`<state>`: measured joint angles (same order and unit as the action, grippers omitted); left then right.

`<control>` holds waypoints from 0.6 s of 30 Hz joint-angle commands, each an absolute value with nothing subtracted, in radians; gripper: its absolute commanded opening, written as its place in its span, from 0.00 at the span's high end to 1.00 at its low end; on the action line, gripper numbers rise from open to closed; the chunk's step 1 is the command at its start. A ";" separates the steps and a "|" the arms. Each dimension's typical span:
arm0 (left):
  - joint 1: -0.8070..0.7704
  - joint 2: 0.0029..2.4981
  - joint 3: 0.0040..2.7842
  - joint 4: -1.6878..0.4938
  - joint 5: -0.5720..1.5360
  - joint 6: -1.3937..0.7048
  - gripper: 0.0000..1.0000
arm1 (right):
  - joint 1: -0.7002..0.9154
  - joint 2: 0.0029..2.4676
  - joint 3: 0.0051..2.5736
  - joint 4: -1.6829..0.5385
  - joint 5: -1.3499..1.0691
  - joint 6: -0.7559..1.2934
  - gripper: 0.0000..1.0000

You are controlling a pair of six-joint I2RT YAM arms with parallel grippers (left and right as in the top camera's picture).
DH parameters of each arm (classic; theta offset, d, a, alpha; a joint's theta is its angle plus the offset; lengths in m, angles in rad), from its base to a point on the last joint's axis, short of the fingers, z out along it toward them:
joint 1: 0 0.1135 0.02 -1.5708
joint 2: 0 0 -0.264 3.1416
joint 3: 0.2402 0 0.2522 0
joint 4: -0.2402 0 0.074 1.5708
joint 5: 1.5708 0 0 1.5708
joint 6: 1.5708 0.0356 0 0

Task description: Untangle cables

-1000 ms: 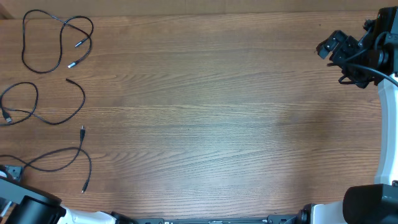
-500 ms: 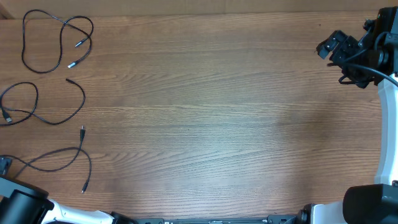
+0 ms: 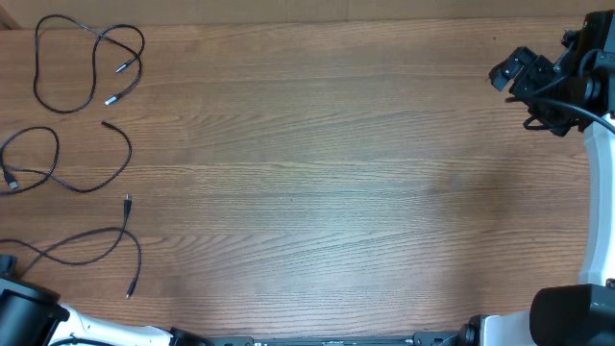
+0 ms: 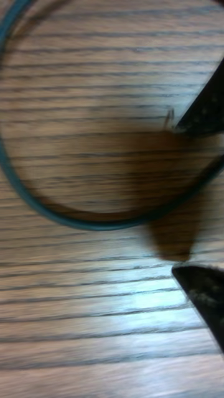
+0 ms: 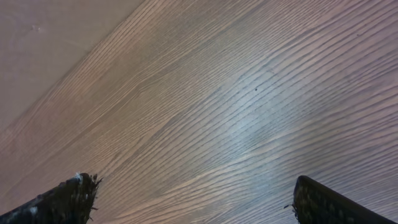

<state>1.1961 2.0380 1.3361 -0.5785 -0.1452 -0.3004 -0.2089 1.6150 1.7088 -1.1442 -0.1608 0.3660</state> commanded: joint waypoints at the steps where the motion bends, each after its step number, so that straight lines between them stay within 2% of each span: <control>1: 1.216 2.070 1.348 -0.564 -0.124 -0.311 0.46 | -0.208 1.613 1.723 -1.139 -0.165 0.371 0.00; 5: 1.220 2.070 1.348 -0.535 -0.068 -0.310 0.58 | -0.208 1.613 1.723 -1.139 -0.165 0.371 0.00; 9: 1.218 2.072 1.348 -0.508 0.024 -0.310 0.78 | -0.208 1.613 1.723 -1.139 -0.165 0.371 0.00; 14: 1.214 2.073 1.348 -0.478 0.053 -0.310 0.88 | -0.208 1.613 1.723 -1.139 -0.165 0.371 0.00; 18: 1.214 2.073 1.348 -0.464 0.053 -0.310 0.92 | -0.208 1.613 1.723 -1.139 -0.165 0.371 0.00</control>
